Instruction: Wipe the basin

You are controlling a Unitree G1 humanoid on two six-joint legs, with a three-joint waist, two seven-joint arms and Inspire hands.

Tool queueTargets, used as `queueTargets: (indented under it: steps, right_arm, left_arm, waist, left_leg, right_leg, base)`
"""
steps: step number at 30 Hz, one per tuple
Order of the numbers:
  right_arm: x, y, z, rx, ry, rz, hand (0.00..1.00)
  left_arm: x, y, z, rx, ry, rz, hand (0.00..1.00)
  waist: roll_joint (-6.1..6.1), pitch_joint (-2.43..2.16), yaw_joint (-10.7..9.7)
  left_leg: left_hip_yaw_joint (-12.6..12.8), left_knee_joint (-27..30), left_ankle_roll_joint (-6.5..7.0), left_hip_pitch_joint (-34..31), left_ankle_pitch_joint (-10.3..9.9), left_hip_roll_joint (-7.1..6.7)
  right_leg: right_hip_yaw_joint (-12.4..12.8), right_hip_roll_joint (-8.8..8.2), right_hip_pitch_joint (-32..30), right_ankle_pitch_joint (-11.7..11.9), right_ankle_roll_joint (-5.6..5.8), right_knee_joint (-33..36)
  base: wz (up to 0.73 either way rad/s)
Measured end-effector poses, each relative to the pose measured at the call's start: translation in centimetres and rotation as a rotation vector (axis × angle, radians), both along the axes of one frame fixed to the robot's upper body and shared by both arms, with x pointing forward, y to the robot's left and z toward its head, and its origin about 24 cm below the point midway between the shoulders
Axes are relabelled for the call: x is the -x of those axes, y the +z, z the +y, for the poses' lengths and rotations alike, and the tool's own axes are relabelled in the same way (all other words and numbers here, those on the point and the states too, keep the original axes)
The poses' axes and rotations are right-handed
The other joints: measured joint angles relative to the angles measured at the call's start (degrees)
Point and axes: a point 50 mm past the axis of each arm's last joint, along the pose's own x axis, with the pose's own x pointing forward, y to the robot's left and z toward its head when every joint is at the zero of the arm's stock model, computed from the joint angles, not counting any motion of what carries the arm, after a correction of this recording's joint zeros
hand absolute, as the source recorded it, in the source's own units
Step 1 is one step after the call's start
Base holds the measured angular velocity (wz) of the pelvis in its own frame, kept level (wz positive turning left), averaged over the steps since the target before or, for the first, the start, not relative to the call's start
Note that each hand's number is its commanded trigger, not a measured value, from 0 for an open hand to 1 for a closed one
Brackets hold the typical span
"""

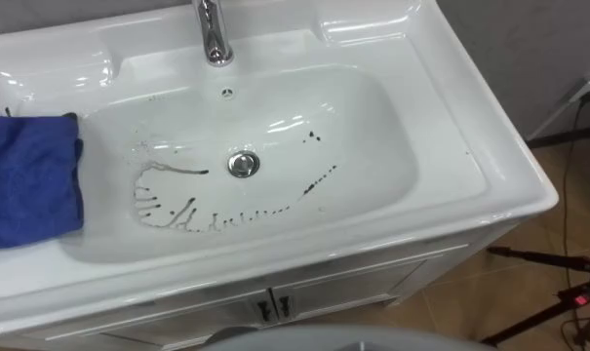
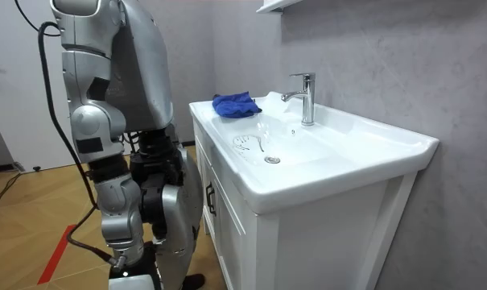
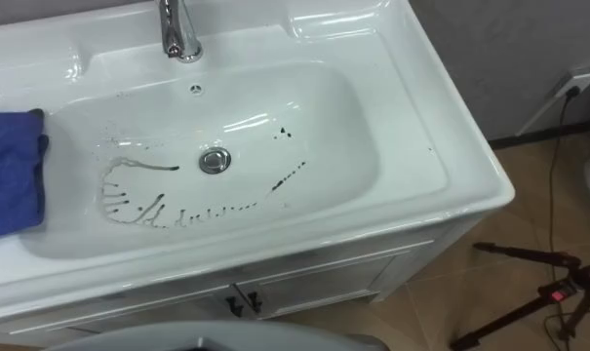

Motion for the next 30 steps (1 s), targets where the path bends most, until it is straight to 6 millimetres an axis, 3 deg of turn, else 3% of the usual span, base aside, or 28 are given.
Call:
queueTargets:
  steps: [23,30]
  right_arm:
    - [0.3,0.0,0.1,-0.040,-0.005,0.017,0.00]
    - [0.7,0.0,0.3,-0.075,-0.018,0.037,0.00]
  left_arm:
    - [0.8,-0.1,-0.3,0.045,-0.003,0.027,0.00]
    - [1.3,-0.1,-0.6,0.092,0.084,0.039,0.00]
  waist:
    - [-0.35,-0.09,0.1]
    - [-0.64,-0.09,0.2]
  left_leg:
    - [-0.2,0.3,-0.09,-0.4,0.1,-0.14]
    - [-0.3,0.4,-0.13,-0.3,0.1,-0.07]
  right_leg:
    - [0.0,0.11,-0.1,-0.2,-0.41,-0.1]
    - [0.2,0.17,0.2,-0.2,-0.53,-0.3]
  base:
    - [0.00]
    - [0.00]
